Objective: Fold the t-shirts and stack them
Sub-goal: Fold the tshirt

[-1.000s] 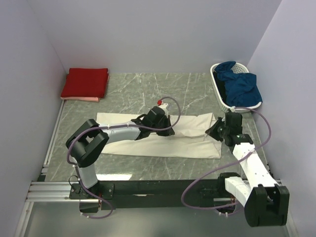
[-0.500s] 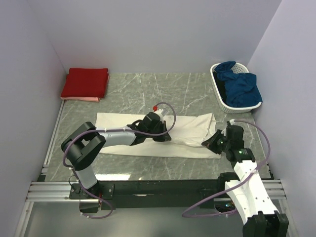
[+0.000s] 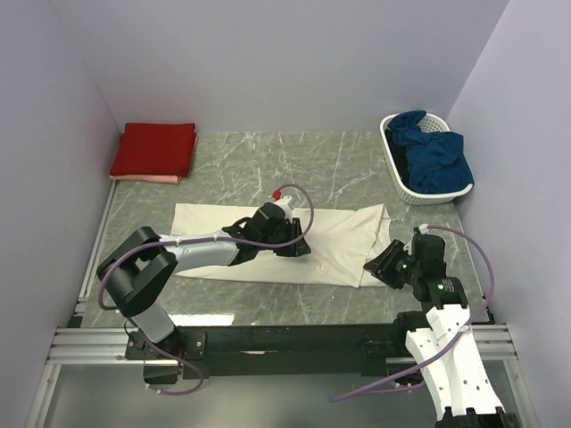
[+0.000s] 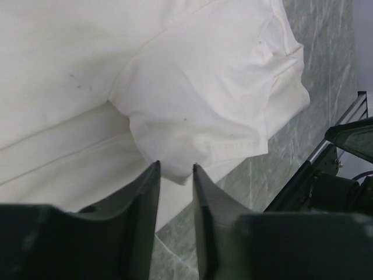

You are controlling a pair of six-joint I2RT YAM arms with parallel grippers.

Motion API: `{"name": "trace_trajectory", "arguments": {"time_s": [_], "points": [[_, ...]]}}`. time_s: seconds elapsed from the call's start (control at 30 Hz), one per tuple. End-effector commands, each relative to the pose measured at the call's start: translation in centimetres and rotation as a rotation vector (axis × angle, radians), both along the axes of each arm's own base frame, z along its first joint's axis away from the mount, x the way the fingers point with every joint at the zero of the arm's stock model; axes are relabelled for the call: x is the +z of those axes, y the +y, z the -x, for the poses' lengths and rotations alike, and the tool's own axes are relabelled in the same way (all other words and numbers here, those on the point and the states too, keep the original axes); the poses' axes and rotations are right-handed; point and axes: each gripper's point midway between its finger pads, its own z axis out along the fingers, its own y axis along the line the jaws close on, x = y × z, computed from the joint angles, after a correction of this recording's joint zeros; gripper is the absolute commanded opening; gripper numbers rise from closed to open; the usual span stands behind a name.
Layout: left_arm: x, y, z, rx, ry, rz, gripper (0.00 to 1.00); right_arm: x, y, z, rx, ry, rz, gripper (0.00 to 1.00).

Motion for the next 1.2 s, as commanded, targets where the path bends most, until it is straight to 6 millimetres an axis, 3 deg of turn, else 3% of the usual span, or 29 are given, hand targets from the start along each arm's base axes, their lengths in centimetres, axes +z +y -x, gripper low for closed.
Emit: {"name": "trace_trajectory", "arguments": {"time_s": [0.0,0.13,0.2,0.27,0.3,0.43,0.47,0.5,0.57,0.63,0.67,0.83,0.97,1.17], "points": [[3.0,0.7,-0.4,0.032,-0.066,0.018,0.36,2.8,0.1,-0.3,0.014,-0.069,0.003,0.43],[4.8,2.1,-1.0,0.1,-0.103,-0.004,0.4,4.6,0.1,-1.7,0.008,-0.134,-0.001,0.45],[5.3,2.2,-1.3,0.116,-0.11,-0.013,0.39,4.6,0.1,-2.6,0.004,-0.124,-0.001,0.45],[4.2,3.4,-1.9,0.171,-0.085,-0.092,0.37,4.8,0.4,-4.2,-0.005,-0.133,-0.021,0.45],[4.5,3.5,-2.4,0.202,-0.082,-0.101,0.34,5.2,0.5,-5.3,-0.011,-0.166,-0.026,0.45],[2.8,6.6,-4.0,0.32,-0.023,-0.17,0.25,4.3,0.9,-8.3,-0.041,-0.148,0.002,0.45],[2.0,7.3,-3.8,0.322,0.008,-0.172,0.24,3.2,1.3,-8.8,-0.029,-0.107,0.017,0.45],[1.9,8.4,-4.5,0.359,0.025,-0.154,0.22,3.3,1.1,-10.0,-0.054,-0.123,0.033,0.45],[0.8,9.4,-4.0,0.355,0.059,-0.116,0.22,1.9,1.3,-10.9,-0.06,-0.087,0.045,0.45],[0.6,11.0,-4.2,0.397,0.08,-0.087,0.22,1.7,1.4,-12.2,-0.08,-0.106,0.047,0.43],[-0.7,12.0,-3.6,0.411,0.104,-0.103,0.21,0.6,1.1,-12.7,-0.101,-0.081,0.071,0.43],[-2.4,14.4,-2.8,0.481,0.141,-0.104,0.19,-1.4,1.6,-15.0,-0.104,-0.036,0.131,0.43],[-4.1,16.3,-1.7,0.557,0.181,-0.133,0.18,-4.8,1.7,-15.8,-0.097,0.05,0.181,0.43],[-6.5,18.5,0.2,0.685,0.27,-0.158,0.16,-8.0,3.4,-16.9,-0.043,0.132,0.214,0.42]]}}
